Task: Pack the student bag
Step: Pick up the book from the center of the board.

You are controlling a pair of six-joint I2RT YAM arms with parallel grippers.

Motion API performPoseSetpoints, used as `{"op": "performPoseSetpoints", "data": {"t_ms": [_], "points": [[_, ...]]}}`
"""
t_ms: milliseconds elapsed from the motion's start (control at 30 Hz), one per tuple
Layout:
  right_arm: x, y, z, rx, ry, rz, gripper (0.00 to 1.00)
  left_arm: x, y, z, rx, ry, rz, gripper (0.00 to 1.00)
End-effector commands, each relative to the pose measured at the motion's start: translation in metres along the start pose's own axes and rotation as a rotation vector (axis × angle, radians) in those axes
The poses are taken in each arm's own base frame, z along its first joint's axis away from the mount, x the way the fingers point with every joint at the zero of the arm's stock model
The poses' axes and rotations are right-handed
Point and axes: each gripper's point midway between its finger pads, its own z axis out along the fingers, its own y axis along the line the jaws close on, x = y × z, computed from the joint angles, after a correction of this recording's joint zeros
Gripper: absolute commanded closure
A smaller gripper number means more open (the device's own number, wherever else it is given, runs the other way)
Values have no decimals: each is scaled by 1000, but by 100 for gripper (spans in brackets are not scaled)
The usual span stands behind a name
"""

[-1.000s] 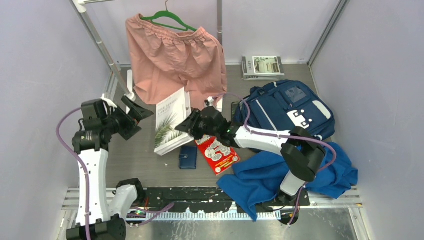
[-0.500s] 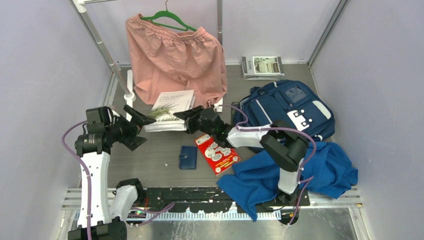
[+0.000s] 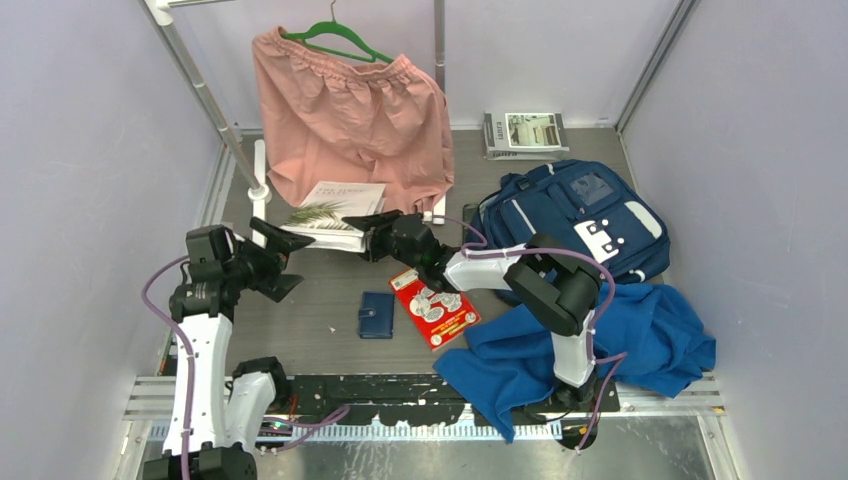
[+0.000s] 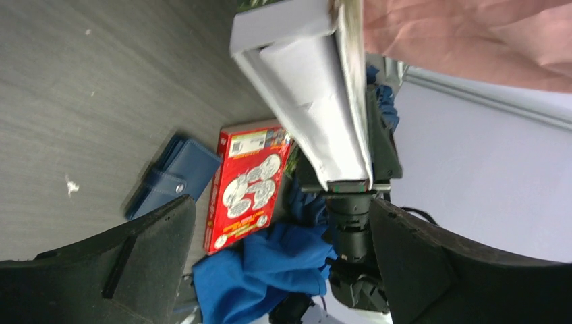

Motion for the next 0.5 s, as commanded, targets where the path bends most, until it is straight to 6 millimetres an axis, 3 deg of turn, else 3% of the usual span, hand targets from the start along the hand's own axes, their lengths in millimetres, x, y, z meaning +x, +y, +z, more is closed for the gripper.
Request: {"op": "performPoseSetpoints", "data": {"t_ms": [0,467], "points": [[23,52,-8,-134,59,57,69,-24,-32,5,153,-100,26,0],[42,47,-1,-125,111,78,70,-48,-37,31,214,-165,4,6]]}}
